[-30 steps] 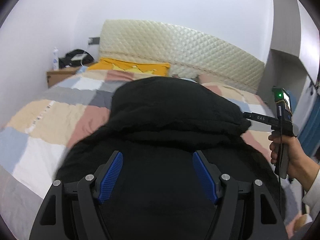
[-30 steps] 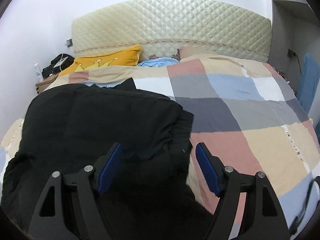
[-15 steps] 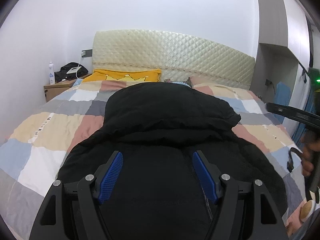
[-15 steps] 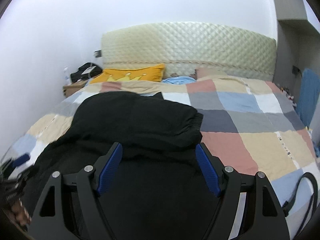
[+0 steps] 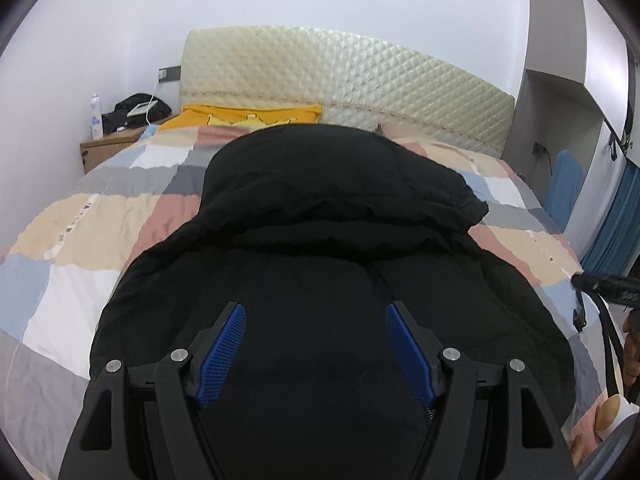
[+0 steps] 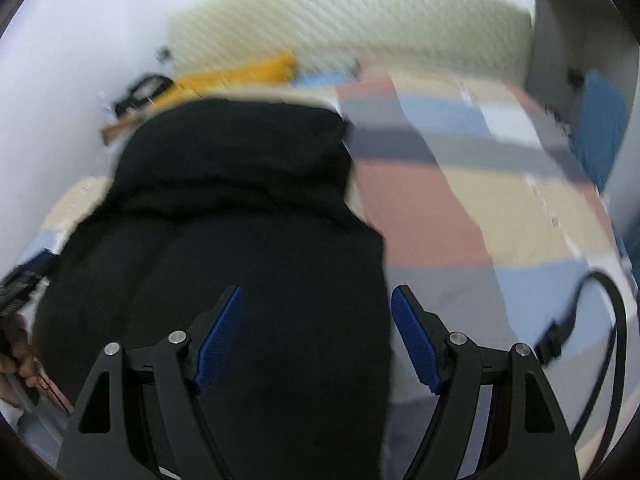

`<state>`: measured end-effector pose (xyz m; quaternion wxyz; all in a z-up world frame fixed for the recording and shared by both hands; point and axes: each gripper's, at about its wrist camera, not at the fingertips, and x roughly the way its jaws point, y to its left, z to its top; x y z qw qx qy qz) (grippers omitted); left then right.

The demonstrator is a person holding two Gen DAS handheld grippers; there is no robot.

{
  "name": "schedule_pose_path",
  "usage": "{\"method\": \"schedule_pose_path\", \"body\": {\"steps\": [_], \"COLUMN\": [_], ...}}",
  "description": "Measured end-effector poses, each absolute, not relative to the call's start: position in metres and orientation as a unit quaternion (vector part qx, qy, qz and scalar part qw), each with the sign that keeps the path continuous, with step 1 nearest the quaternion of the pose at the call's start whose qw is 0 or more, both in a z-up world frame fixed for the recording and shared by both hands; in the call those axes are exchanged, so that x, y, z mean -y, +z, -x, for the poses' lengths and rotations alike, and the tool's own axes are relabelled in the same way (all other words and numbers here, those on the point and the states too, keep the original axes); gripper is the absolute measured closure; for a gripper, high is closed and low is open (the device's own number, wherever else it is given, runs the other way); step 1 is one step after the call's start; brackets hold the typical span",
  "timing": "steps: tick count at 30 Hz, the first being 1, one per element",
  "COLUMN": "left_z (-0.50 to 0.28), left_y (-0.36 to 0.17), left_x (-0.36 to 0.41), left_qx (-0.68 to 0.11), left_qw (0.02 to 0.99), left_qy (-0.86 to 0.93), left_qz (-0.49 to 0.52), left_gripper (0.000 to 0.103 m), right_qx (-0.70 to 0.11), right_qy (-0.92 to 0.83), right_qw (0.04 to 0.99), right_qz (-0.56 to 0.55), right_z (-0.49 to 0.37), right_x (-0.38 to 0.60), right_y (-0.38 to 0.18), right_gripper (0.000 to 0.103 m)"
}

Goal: Fold large clothes

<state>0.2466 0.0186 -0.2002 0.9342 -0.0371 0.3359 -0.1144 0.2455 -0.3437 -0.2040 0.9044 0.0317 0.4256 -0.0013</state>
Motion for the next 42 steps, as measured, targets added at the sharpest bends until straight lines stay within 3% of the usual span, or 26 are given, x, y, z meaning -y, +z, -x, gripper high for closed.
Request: {"method": "schedule_pose_path", "body": {"steps": [5, 12, 21, 27, 31, 42], "left_z": [-0.249, -0.245, -0.256, -0.268, -0.274, -0.277], "left_y": [-0.205, -0.201, -0.216, -0.258, -0.283, -0.306], "left_x": [-0.032, -0.075, -0.165, -0.223, -0.227, -0.225], "left_qx": [-0.356, -0.399, -0.498, -0.548, -0.581, -0.610], "left_qw": [0.927, 0.908, 0.861, 0.802, 0.755, 0.737], "left_qy": [-0.110, -0.111, -0.027, -0.019, -0.067, -0.022], "left_qz": [0.032, 0.059, 0.094, 0.235, 0.298, 0.289], "left_gripper": [0.031, 0.031, 0.031, 0.031, 0.031, 0.022], "right_qx": [-0.523, -0.569, -0.576, -0.578, -0.573, -0.503], "right_qy": [-0.010, 0.008, 0.011, 0.009, 0.046, 0.159], "right_qw": [0.846, 0.793, 0.721, 0.699, 0.690, 0.695], "right_qz": [-0.102, -0.219, -0.386, -0.422, -0.440, -0.488], "right_z": [-0.259, -0.254, -0.236, -0.231, -0.227, -0.231], "right_x": [0.386, 0.404, 0.437, 0.438, 0.428, 0.411], "right_y": [-0.256, -0.293, -0.333, -0.342, -0.337, -0.305], "right_gripper": [0.027, 0.026, 0.018, 0.009, 0.005, 0.005]}}
